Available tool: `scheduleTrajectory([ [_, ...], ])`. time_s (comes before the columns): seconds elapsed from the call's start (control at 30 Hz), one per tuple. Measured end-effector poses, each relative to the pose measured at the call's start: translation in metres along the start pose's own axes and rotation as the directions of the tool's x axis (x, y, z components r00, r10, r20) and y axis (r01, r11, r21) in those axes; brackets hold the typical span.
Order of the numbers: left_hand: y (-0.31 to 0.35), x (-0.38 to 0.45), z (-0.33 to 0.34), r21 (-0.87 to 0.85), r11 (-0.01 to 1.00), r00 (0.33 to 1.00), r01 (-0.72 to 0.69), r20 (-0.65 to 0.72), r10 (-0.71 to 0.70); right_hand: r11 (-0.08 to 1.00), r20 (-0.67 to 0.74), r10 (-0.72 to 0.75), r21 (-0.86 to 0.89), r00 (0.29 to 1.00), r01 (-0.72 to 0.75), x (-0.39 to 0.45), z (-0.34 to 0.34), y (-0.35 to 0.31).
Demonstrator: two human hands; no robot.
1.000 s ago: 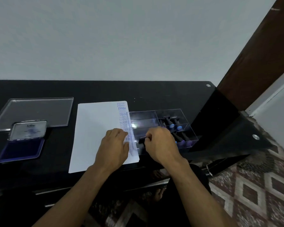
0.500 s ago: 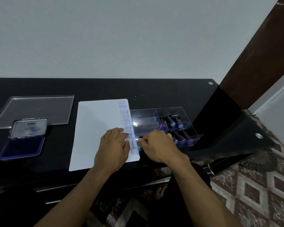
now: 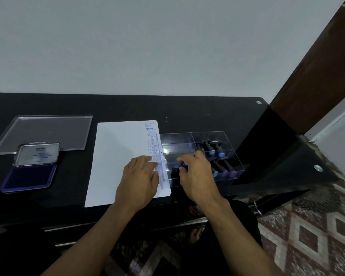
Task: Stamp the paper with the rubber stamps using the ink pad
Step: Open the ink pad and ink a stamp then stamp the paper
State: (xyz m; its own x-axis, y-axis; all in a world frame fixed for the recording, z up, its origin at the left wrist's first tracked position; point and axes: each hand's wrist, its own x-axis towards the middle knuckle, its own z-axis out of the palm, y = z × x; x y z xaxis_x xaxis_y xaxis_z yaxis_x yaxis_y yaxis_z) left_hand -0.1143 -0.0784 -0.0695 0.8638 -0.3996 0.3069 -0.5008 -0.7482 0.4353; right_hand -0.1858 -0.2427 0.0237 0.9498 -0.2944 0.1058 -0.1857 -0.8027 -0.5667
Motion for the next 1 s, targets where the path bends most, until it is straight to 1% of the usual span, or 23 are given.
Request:
scheduleTrajectory([
  [0.23,0.001,0.001,-0.003,-0.009,1.0,0.999,0.029,0.034,-0.029,0.999,-0.056,-0.037,-0.007,0.998,0.036,0.0,-0.001,-0.002],
  [0.37,0.005,0.004,-0.011,-0.045,0.998,0.994,0.054,0.096,-0.05,0.996,-0.121,-0.093,-0.023,0.988,0.09,-0.002,-0.005,-0.014],
  [0.47,0.003,0.001,-0.025,-0.046,0.998,0.996,0.041,0.081,-0.037,0.994,-0.168,-0.112,-0.011,0.979,0.112,-0.002,-0.008,-0.03],
  [0.57,-0.011,-0.008,-0.046,-0.022,0.998,0.997,0.067,0.048,-0.066,0.988,-0.187,-0.155,-0.013,0.97,0.155,0.0,-0.004,-0.051],
  [0.67,-0.037,-0.023,-0.069,0.032,0.997,0.997,0.071,0.009,-0.071,0.982,-0.136,-0.182,0.02,0.974,0.186,0.003,0.009,-0.076],
  [0.73,-0.058,-0.034,-0.085,0.075,0.991,0.994,0.11,-0.002,-0.11,0.977,-0.096,-0.202,0.049,0.975,0.207,0.005,0.023,-0.094],
  [0.83,-0.089,-0.052,-0.112,0.125,0.97,0.978,0.209,-0.028,-0.207,0.955,-0.047,-0.283,0.082,0.958,0.286,0.006,0.049,-0.12],
  [1.0,-0.145,-0.085,-0.153,0.158,0.911,0.924,0.38,-0.094,-0.37,0.92,0.083,-0.387,0.107,0.918,0.378,0.005,0.09,-0.167],
])
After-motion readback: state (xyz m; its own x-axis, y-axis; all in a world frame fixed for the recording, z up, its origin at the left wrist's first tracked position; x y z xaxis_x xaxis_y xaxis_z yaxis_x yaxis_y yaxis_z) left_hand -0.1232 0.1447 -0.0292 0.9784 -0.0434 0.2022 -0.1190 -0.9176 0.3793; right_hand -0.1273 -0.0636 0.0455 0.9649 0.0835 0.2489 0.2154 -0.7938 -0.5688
